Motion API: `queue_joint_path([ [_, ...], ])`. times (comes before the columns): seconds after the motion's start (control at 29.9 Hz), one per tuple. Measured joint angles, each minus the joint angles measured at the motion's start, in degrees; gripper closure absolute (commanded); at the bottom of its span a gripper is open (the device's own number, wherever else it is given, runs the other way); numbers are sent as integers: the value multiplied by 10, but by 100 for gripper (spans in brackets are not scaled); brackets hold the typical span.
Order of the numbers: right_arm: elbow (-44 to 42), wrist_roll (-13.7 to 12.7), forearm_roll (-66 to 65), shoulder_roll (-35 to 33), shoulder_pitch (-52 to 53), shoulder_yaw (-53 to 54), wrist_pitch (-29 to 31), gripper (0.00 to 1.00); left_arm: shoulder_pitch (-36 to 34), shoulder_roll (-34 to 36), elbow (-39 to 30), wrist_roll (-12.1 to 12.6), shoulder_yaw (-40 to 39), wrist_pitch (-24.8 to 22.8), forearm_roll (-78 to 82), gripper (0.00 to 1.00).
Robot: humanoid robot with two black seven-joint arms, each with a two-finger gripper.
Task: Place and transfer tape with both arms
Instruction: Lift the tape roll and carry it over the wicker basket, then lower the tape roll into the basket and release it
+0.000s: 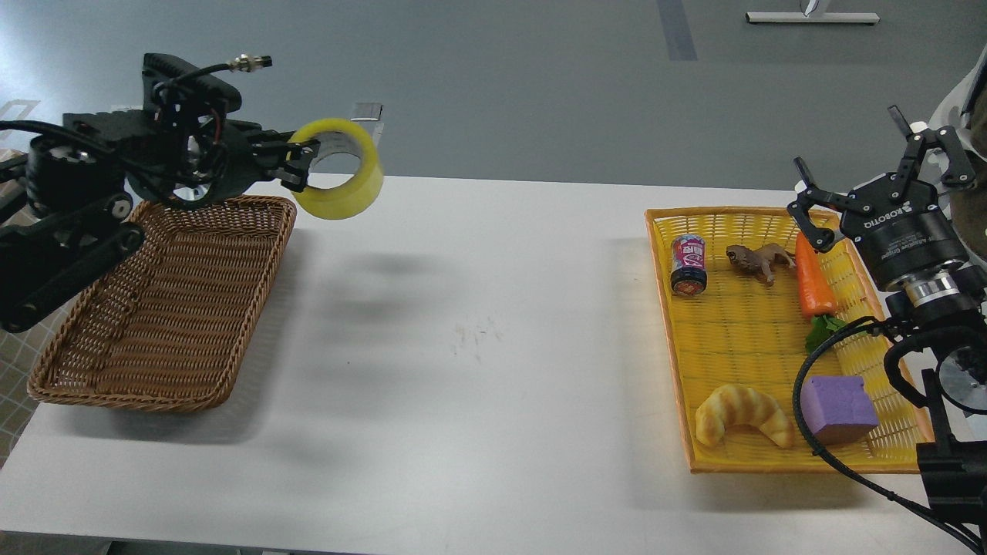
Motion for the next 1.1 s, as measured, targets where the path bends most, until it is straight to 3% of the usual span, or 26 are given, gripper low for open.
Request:
queue_joint_path([
  [0.3,-3,0,0,9,0,0,0,0,60,66,31,-21,7,30,-21,100],
  [0.67,-3,0,0,24,0,-6,0,0,101,64,128,-47,8,65,-50,100],
  [1.1,-4,0,0,30,-2,-8,0,0,176,58,162,-63,8,101,-58,100],
])
